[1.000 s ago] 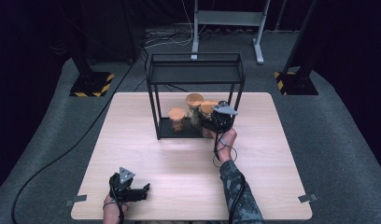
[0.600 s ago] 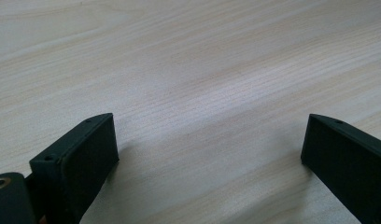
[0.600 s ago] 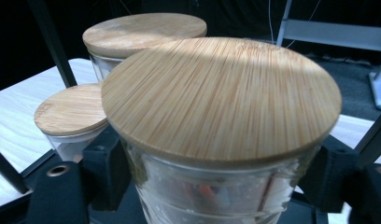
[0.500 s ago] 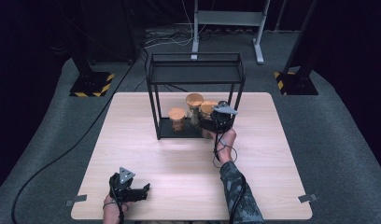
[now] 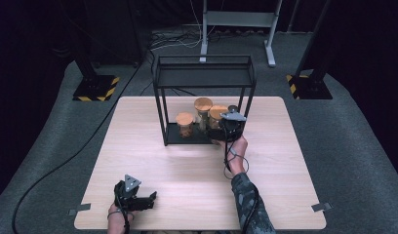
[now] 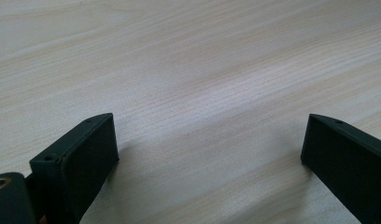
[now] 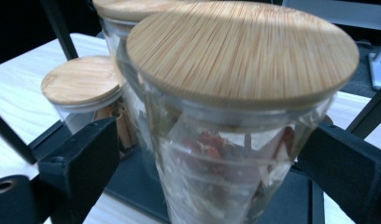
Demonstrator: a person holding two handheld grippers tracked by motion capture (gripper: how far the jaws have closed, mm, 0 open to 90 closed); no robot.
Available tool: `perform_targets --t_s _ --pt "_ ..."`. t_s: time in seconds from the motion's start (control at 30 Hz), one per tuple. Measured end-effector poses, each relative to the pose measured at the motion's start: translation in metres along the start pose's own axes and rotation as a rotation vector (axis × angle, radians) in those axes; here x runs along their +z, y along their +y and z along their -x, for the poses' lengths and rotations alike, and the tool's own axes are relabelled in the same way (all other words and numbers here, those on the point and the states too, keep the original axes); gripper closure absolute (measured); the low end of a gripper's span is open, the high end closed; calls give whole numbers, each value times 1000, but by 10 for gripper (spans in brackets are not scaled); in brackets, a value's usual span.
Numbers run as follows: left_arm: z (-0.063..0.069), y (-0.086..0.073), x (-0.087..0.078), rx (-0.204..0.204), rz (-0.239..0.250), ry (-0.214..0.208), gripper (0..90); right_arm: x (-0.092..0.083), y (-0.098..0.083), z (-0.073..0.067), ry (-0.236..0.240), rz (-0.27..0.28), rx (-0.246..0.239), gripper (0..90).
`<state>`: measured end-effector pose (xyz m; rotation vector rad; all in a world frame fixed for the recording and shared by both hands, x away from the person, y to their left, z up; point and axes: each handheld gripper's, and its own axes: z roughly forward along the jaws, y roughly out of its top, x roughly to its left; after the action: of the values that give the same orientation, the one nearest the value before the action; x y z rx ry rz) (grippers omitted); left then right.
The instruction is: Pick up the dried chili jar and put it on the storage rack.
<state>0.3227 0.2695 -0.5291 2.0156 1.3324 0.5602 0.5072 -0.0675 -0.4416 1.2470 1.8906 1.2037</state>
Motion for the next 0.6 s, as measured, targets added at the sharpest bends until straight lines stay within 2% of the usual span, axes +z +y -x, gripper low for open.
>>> perform_targets --t_s 0.23,0.43,0.6 --pt "0 0 0 0 0 0 32 -8 -1 5 46 -24 11 15" --pt "0 0 0 -1 1 0 32 -16 -5 11 110 -39 20 0" --pt "0 0 0 1 0 0 31 -25 -10 13 146 -50 9 0"
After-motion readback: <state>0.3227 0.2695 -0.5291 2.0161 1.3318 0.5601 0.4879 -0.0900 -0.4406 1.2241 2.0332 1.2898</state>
